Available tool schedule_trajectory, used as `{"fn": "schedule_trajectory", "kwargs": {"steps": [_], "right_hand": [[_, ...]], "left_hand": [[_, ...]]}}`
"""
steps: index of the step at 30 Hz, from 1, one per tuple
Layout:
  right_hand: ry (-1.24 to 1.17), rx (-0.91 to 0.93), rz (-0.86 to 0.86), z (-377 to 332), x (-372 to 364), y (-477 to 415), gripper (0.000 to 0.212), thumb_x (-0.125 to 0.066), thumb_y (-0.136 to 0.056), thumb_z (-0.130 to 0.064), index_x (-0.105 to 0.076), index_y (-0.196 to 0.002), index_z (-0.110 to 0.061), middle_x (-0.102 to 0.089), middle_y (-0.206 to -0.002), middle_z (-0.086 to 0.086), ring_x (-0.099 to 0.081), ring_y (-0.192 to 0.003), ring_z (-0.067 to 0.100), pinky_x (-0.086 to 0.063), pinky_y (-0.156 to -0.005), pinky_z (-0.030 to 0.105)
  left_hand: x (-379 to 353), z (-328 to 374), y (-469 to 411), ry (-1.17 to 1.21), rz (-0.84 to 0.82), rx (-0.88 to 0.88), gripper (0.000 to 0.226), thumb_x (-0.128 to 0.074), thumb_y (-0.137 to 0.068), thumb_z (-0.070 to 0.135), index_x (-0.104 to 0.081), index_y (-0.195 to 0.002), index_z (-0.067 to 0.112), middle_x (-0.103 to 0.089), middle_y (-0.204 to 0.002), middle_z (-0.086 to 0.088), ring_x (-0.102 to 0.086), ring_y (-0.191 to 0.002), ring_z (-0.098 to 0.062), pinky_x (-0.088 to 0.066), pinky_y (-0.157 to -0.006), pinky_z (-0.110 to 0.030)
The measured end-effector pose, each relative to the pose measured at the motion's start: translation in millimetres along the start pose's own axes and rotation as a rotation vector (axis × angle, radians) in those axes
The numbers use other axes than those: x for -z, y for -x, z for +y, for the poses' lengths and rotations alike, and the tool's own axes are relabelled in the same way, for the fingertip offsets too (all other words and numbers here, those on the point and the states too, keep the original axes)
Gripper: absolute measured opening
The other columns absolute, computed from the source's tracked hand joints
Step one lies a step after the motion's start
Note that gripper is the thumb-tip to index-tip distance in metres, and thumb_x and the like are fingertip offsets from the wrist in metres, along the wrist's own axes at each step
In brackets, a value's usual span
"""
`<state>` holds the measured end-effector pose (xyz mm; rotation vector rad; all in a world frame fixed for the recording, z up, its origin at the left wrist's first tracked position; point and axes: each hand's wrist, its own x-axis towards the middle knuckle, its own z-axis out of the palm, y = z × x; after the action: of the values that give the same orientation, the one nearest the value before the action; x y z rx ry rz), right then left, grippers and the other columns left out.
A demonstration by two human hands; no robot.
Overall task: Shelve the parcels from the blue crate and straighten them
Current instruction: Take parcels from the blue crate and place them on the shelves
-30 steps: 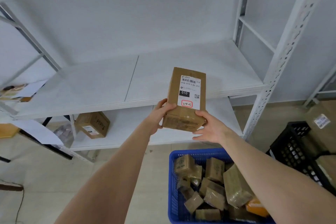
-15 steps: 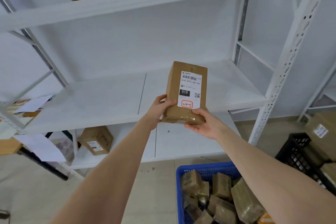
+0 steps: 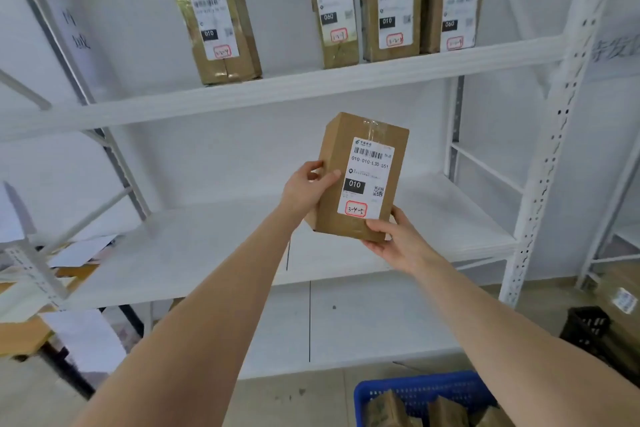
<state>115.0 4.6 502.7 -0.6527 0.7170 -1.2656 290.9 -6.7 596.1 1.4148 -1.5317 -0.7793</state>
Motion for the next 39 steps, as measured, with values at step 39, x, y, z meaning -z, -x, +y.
{"fn": "schedule_trajectory", "kwargs": {"steps": [39], "right_hand": [[0.084,0.379,-0.202,-137,-199,-42,0.043,-0.065,-0.086,0.002,-0.061,-0.125,-0.015,-0.068,-0.114,0.004,-0.062,-0.089,0.021,-0.053,-0.093,0.041]], "left_hand": [[164,146,-73,0.022,0.263,-0.365,0.043,-0.049,-0.098,0.032,-0.048,-0.138,0.018,-0.064,-0.121,0.003,-0.061,-0.094,-0.009,-0.050,-0.077,-0.023]]}}
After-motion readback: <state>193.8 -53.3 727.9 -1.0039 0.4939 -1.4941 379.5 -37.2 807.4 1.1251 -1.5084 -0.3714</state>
